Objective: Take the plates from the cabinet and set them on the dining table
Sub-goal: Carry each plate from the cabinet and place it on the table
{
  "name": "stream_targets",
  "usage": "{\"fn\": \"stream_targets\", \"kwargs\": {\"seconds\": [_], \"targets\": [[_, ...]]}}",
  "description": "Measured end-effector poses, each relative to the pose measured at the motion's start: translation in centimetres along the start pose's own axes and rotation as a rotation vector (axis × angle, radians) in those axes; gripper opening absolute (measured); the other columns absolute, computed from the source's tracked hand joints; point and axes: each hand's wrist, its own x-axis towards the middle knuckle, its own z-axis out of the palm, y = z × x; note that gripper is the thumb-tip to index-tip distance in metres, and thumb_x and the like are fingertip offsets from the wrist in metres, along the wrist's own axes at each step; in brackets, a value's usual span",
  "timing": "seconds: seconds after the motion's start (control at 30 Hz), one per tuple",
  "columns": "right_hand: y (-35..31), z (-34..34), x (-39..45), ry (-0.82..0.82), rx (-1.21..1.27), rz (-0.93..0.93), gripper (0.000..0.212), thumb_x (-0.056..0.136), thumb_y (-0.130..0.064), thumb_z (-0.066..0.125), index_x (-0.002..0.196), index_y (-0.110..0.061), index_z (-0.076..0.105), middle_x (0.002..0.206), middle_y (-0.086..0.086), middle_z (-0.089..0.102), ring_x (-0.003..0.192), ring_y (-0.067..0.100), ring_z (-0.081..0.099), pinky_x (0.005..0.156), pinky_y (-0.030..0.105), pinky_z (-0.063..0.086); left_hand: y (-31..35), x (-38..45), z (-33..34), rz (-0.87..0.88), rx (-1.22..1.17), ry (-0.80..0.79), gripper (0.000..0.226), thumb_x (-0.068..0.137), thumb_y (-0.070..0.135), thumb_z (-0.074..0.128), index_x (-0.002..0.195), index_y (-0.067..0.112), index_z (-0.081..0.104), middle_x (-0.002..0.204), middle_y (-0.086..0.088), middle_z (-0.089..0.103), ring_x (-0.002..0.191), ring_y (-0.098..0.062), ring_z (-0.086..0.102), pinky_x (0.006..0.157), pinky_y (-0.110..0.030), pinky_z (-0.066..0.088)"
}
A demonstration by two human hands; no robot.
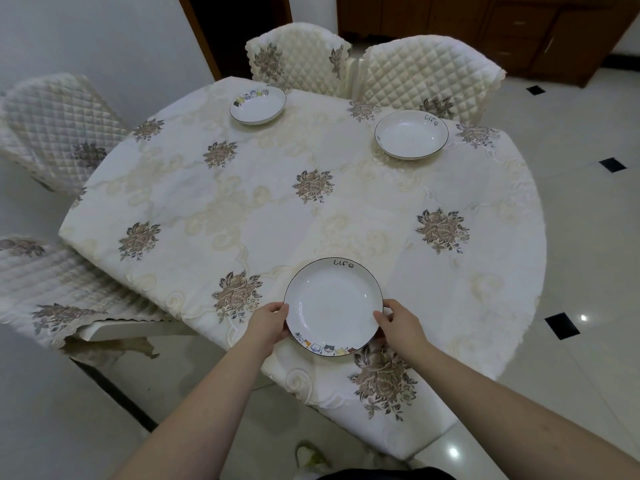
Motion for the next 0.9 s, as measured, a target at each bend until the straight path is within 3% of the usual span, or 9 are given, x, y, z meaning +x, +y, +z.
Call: {"fn": "stream_targets", "kwargs": {"seconds": [0.1, 0.17, 0.27, 0.37, 0.57, 0.73, 0.83, 0.9], "targets": [[0.1, -0.9, -0.2, -0.093, 0.006, 0.024, 0.032, 0.098, -0.026, 0.044, 0.127, -0.019, 0.054, 0.117, 0.01, 0.065, 0.096, 0.027, 0.062, 0.081, 0.036, 0.05, 0.3, -1.6, -0.1, -0.048, -0.016, -0.042, 0.019, 0.097, 0.016, 0.051, 0.107, 0.004, 0.063, 0.107, -0.02, 0.069, 0.084, -0.028, 0.068, 0.066, -0.035, 0.061], [0.3, -1.4, -0.5, -0.135, 0.098, 0.07, 0.029, 0.096, -0.026, 0.045, 0.121, -0.017, 0.058, 0.106, 0.014, 0.067, 0.091, 0.033, 0.067, 0.076, 0.042, 0.058, 0.5, -2.7, -0.2, -0.035, 0.0, -0.066, 0.02, 0.097, 0.017, 0.049, 0.106, 0.005, 0.063, 0.104, -0.019, 0.069, 0.084, -0.027, 0.067, 0.068, -0.035, 0.061], [-0.2, -2.1, -1.8, -0.149, 0.221, 0.129, 0.026, 0.097, -0.025, 0.049, 0.119, -0.014, 0.057, 0.093, 0.013, 0.066, 0.072, 0.024, 0.065, 0.061, 0.031, 0.052, 0.5, -4.4, -0.6, 0.048, 0.109, -0.049, 0.024, 0.095, 0.021, 0.048, 0.108, 0.007, 0.062, 0.102, -0.014, 0.07, 0.079, -0.023, 0.065, 0.065, -0.031, 0.053], [-0.9, -2.5, -3.4, -0.138, 0.239, 0.113, 0.024, 0.099, -0.024, 0.047, 0.114, -0.011, 0.059, 0.094, 0.013, 0.066, 0.068, 0.02, 0.062, 0.061, 0.029, 0.047, 0.4, -5.9, -1.6, 0.178, 0.25, -0.024, 0.026, 0.095, 0.024, 0.047, 0.112, 0.01, 0.063, 0.099, -0.007, 0.068, 0.079, -0.019, 0.063, 0.069, -0.032, 0.048], [-2.6, -1.2, -8.2, -0.037, 0.267, 0.058, 0.022, 0.098, -0.029, 0.049, 0.111, -0.017, 0.062, 0.098, 0.01, 0.069, 0.077, 0.019, 0.066, 0.07, 0.03, 0.053, 1.0, -8.3, -5.1, 0.597, 0.831, -0.053, 0.034, 0.099, 0.031, 0.042, 0.129, 0.022, 0.056, 0.123, 0.003, 0.063, 0.097, -0.01, 0.057, 0.08, -0.026, 0.044], [-2.6, 1.1, -12.6, 0.02, 0.168, 0.035, 0.02, 0.098, -0.028, 0.049, 0.109, -0.022, 0.064, 0.097, 0.004, 0.071, 0.084, 0.017, 0.067, 0.079, 0.034, 0.054, 1.5, -9.3, -8.0, 0.823, 1.268, 0.034, 0.056, 0.094, 0.051, 0.023, 0.136, 0.024, 0.049, 0.134, 0.002, 0.056, 0.12, -0.021, 0.054, 0.095, -0.036, 0.043], [-1.9, 2.2, -14.8, 0.079, 0.023, 0.019, 0.021, 0.096, -0.035, 0.049, 0.111, -0.03, 0.062, 0.097, -0.009, 0.07, 0.085, 0.006, 0.067, 0.079, 0.032, 0.055, 1.7, -9.4, -9.0, 0.994, 1.281, 0.111, 0.062, 0.089, 0.051, 0.023, 0.126, 0.018, 0.059, 0.121, -0.001, 0.065, 0.11, -0.026, 0.062, 0.088, -0.04, 0.047], [-2.0, 2.3, -16.6, 0.128, -0.073, 0.0, 0.023, 0.097, -0.039, 0.048, 0.116, -0.034, 0.06, 0.101, -0.015, 0.067, 0.088, -0.001, 0.063, 0.075, 0.019, 0.049, 1.3, -9.5, -8.8, 1.113, 1.317, 0.124, 0.054, 0.086, 0.048, 0.031, 0.109, 0.016, 0.069, 0.1, 0.0, 0.072, 0.09, -0.025, 0.069, 0.075, -0.04, 0.053]]}}
